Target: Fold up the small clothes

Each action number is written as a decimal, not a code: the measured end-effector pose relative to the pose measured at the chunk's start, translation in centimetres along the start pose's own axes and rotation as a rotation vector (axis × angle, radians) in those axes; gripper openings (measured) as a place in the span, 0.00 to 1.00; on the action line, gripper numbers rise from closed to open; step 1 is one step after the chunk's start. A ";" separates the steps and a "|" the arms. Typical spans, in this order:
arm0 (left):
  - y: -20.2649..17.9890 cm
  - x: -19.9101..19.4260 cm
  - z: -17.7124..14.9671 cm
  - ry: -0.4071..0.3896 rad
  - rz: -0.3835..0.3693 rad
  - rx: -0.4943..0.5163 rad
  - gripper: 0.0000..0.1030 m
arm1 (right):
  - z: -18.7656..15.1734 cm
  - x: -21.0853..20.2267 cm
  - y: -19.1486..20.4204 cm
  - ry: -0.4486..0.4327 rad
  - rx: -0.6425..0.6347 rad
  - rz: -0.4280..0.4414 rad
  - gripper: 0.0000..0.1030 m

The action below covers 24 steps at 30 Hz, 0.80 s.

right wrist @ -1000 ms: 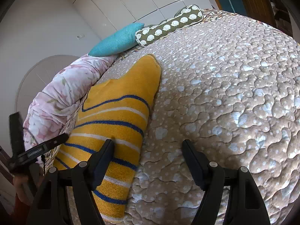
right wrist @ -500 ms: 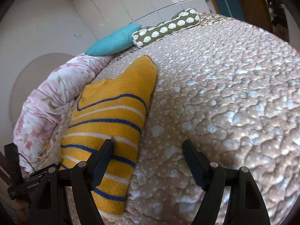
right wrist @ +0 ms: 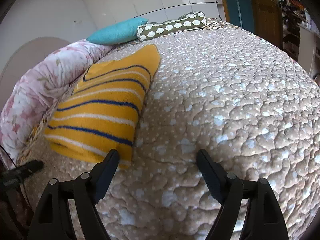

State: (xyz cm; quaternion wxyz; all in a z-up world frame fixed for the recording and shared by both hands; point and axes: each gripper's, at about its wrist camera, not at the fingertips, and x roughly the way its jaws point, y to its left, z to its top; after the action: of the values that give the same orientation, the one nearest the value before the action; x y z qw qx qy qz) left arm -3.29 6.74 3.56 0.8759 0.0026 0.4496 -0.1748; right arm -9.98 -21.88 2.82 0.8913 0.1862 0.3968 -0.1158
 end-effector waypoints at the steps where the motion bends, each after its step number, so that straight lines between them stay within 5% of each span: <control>1: -0.2 -0.6 0.3 -0.023 -0.005 -0.002 0.75 | -0.1 0.0 0.1 -0.002 -0.006 -0.005 0.83; 8: -4.9 1.0 5.0 -0.047 -0.082 0.077 0.79 | -0.1 0.5 0.5 -0.003 -0.034 -0.006 0.89; 15: -7.3 8.6 5.9 0.081 0.022 0.134 0.79 | -0.3 0.2 0.0 -0.018 -0.013 0.036 0.90; 21: -4.7 5.9 3.6 0.038 -0.024 0.050 0.80 | -0.3 0.0 -0.8 -0.034 0.028 0.090 0.90; 24: -3.5 3.2 2.3 -0.028 0.021 0.050 0.80 | -0.3 0.0 -0.8 -0.035 0.028 0.088 0.90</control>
State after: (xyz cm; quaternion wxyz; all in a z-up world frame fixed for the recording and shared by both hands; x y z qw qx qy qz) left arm -0.86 2.09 2.98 0.8836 0.0268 0.4328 -0.1767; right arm -10.44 -22.47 2.43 0.8997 0.2138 0.3711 -0.0850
